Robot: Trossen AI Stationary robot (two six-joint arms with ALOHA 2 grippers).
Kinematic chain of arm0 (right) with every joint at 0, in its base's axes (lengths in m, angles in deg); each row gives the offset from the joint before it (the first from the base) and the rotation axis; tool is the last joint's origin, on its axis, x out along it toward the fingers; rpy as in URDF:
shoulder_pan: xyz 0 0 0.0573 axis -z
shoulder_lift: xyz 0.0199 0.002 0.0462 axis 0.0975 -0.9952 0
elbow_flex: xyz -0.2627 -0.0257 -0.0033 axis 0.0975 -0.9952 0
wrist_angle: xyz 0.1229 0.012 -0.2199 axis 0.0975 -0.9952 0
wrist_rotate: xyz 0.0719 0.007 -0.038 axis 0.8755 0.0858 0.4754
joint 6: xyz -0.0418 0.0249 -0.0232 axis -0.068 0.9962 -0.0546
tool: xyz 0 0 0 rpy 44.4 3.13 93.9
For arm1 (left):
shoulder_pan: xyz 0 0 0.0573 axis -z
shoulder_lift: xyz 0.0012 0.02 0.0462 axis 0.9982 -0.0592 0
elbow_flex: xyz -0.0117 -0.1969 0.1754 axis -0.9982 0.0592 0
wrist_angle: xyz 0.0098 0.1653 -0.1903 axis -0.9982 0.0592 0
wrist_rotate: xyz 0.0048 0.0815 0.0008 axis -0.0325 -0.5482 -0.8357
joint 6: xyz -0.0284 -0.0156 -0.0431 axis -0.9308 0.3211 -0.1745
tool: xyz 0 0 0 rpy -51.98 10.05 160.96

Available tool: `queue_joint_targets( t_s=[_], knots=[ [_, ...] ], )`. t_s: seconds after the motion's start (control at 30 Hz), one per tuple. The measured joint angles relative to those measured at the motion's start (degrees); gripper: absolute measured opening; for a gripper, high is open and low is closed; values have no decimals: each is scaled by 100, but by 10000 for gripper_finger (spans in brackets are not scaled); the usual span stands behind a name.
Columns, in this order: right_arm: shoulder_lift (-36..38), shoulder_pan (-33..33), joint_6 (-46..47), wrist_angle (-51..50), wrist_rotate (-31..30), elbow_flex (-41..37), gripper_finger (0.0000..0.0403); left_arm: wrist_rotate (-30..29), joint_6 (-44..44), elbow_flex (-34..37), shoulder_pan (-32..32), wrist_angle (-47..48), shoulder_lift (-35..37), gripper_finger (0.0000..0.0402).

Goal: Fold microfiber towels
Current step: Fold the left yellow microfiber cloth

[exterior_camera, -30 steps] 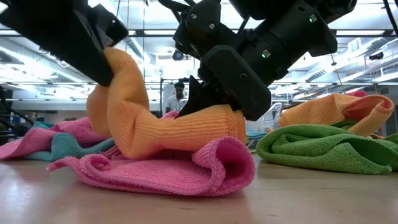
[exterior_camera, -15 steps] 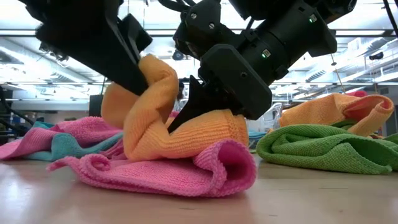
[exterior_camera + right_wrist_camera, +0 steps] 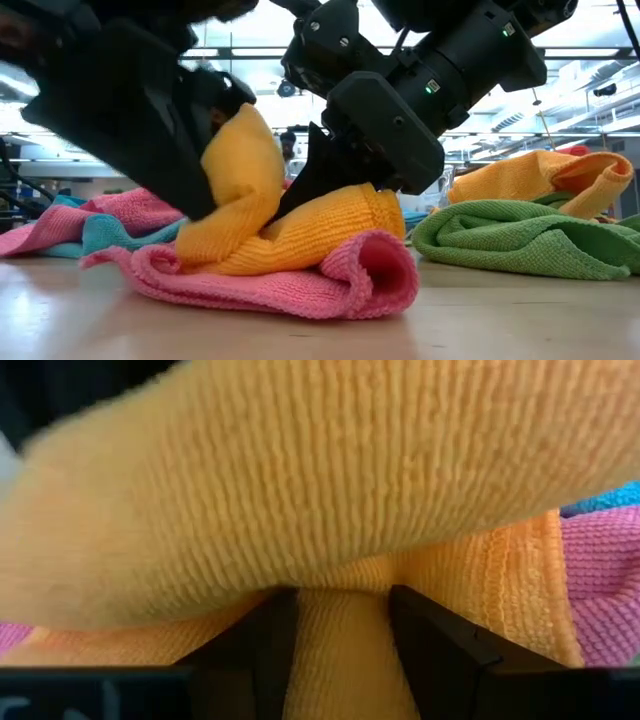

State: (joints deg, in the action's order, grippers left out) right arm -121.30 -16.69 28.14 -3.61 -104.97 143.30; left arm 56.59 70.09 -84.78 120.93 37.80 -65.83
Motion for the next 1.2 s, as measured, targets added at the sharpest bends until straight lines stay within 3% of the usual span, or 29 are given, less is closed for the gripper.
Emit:
queue_joint_targets(
  t_s=[0.23, 0.47, 0.93, 1.2],
  knots=[
    [1, 4, -46, 33, 0, -2, 174, -14, 246, -120, 134, -80, 82, 17],
    [1, 4, 45, 78, 0, -7, 174, -226, 252, -125, 138, -117, 82, 40],
    [279, -37, 467, -263, -4, -20, 174, -341, 149, -125, 211, -85, 63, 41],
    [855, -363, 594, -1034, -749, -11, 174, -279, 81, -125, 321, -80, 63, 40]
  ],
)
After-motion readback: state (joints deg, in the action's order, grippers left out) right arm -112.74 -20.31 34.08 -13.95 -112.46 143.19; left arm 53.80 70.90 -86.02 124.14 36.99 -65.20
